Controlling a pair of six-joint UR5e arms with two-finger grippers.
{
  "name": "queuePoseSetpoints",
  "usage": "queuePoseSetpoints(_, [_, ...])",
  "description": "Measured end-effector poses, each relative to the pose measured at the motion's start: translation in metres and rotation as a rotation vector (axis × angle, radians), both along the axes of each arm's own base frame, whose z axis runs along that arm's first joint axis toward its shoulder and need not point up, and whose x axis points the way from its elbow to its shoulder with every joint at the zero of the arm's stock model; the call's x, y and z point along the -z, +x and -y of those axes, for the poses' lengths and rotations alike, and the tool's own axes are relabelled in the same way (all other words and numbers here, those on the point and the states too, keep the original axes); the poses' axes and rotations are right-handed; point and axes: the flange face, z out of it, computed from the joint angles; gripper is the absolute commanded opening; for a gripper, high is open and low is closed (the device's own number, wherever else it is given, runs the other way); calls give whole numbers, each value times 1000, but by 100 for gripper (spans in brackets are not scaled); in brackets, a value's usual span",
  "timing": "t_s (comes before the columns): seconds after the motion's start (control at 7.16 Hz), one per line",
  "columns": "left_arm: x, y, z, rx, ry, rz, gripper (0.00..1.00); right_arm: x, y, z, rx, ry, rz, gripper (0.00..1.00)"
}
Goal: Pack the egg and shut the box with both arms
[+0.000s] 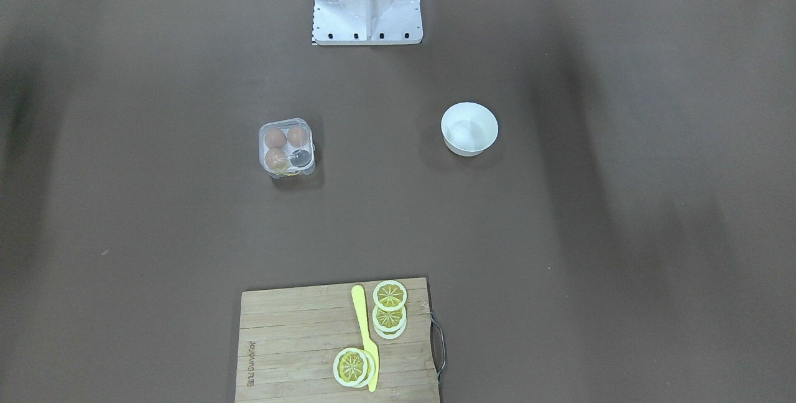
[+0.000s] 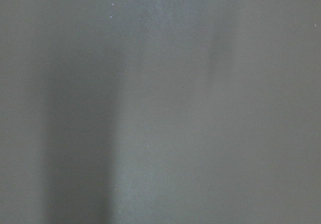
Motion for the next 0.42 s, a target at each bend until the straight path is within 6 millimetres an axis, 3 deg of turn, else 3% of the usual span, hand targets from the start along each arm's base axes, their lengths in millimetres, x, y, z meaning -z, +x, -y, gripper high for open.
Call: queuePoseSetpoints(0.42, [-4, -1, -5, 3, -13, -2, 98, 0, 0, 0, 0, 2, 0, 100])
